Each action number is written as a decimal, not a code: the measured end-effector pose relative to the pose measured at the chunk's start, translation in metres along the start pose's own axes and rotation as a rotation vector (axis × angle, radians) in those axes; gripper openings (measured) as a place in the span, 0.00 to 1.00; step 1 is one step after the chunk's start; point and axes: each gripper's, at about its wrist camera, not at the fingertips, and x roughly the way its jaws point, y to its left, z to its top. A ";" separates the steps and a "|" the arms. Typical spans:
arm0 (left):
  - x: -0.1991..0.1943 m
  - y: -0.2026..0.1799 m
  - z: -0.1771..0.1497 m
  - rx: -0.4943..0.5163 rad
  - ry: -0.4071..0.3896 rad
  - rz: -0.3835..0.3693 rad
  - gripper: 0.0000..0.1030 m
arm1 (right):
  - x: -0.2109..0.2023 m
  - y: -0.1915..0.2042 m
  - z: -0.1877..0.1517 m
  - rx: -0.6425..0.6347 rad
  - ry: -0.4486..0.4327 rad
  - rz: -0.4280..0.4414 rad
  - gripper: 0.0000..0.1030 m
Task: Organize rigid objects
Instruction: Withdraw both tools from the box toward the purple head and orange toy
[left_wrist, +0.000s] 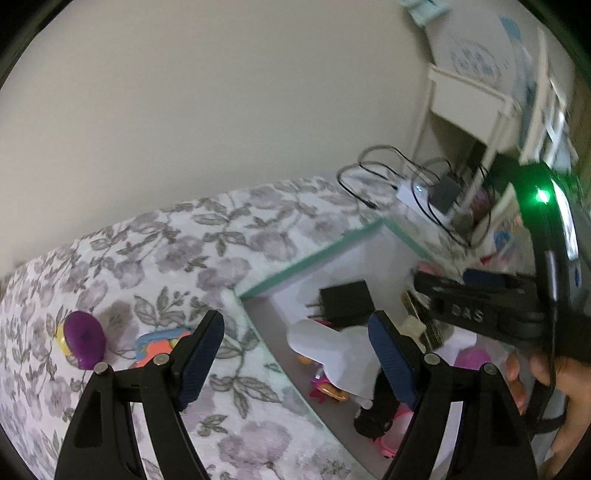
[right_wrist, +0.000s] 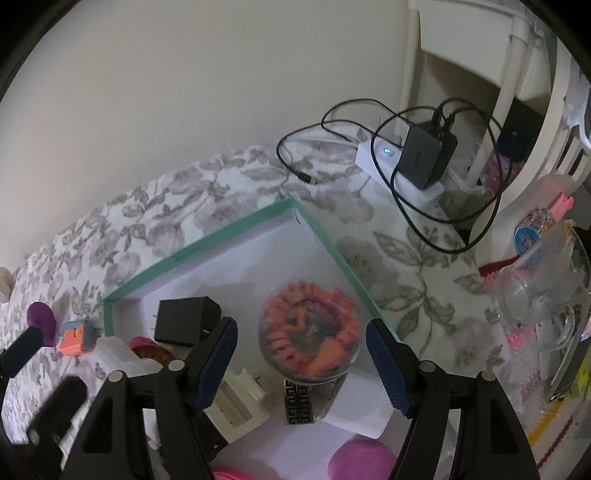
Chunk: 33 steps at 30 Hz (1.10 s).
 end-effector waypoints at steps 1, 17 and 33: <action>-0.001 0.006 0.001 -0.019 0.000 0.003 0.79 | -0.002 0.001 0.001 -0.002 -0.005 0.003 0.73; 0.019 0.067 -0.009 -0.252 0.064 0.094 0.79 | -0.005 0.033 -0.003 -0.088 -0.008 0.042 0.88; 0.026 0.143 -0.033 -0.464 0.074 0.250 0.99 | -0.015 0.076 -0.011 -0.190 -0.048 0.093 1.00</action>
